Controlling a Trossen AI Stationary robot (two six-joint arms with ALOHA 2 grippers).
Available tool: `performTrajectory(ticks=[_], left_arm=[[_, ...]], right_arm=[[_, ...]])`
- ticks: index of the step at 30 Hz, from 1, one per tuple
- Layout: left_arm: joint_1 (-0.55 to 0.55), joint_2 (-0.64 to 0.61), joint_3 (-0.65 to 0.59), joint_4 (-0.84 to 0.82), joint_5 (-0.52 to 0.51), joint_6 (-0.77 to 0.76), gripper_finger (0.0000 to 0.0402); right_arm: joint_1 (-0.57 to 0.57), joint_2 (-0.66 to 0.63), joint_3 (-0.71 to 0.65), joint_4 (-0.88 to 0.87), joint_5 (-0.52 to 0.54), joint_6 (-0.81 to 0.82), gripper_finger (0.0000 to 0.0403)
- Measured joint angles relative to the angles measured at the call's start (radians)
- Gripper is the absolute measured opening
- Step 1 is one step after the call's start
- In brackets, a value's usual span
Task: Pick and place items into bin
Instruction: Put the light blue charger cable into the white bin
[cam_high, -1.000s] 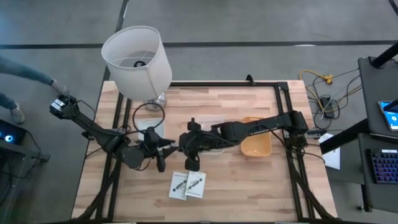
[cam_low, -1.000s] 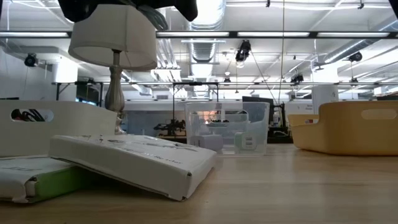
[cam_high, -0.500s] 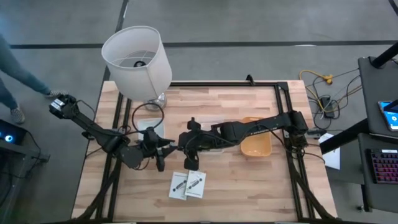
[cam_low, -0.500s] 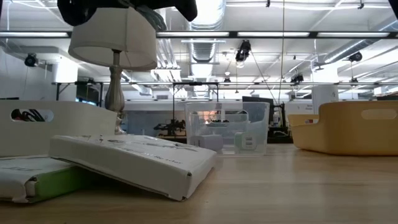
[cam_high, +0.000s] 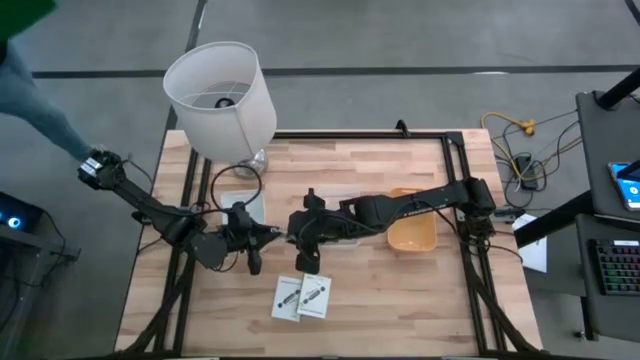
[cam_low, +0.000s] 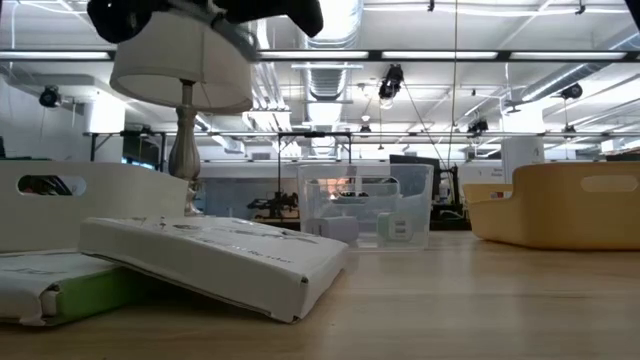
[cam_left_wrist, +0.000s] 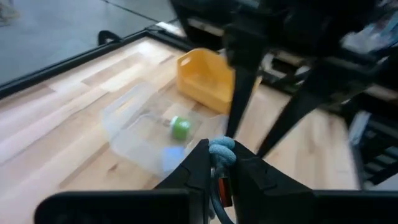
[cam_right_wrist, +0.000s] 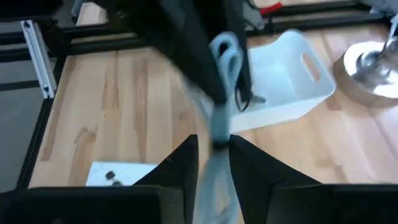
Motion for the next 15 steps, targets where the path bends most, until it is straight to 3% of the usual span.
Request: performTrajectory(ticks=[5, 10, 15], left_arm=[[0.0, -0.004, 0.014, -0.161, -0.001, -0.05, 0.0022], [-0.001, -0.02, 0.098, -0.535, 0.006, -0.211, 0.0022], [-0.001, 0.002, 0.207, -0.883, 0.131, -0.286, 0.0022]], right_arm=[[0.001, 0.0, 0.0, -0.165, 0.032, 0.061, 0.0119], [0.005, 0.0, 0.0, -0.332, 0.125, 0.097, 0.0151], [0.016, 0.0, 0.0, -0.344, 0.122, 0.097, 0.0168]])
